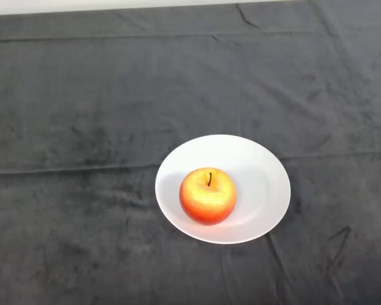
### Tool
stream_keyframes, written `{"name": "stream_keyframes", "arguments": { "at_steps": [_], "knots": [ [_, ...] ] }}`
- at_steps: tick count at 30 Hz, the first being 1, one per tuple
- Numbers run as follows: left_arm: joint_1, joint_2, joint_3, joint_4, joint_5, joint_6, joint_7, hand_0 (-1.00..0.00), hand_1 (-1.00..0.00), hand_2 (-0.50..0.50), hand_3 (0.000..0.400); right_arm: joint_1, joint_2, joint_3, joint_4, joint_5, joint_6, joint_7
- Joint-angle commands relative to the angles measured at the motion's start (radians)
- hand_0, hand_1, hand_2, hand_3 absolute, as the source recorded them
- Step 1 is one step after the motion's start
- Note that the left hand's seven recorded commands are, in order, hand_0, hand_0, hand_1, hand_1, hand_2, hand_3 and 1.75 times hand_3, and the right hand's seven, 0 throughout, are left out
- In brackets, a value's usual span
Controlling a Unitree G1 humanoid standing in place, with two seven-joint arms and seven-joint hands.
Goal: Move the apple to the plate
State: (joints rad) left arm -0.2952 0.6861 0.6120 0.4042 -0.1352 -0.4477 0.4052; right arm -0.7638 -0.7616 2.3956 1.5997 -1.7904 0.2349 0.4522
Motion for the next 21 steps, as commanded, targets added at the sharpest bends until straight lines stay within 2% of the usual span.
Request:
{"name": "stream_keyframes", "arguments": {
  "at_steps": [1,21],
  "knots": [
    [-0.041,0.012,0.062,0.034,0.008,-0.004,-0.004,0.00,0.00,0.00,0.000,-0.047,-0.018,0.0113,-0.033,0.0036,-0.003,0.0138],
    [-0.043,0.007,0.067,0.032,0.010,-0.002,-0.010,0.00,0.00,0.00,0.000,-0.047,-0.018,0.0112,-0.033,0.0036,-0.003,0.0138]
  ]
}}
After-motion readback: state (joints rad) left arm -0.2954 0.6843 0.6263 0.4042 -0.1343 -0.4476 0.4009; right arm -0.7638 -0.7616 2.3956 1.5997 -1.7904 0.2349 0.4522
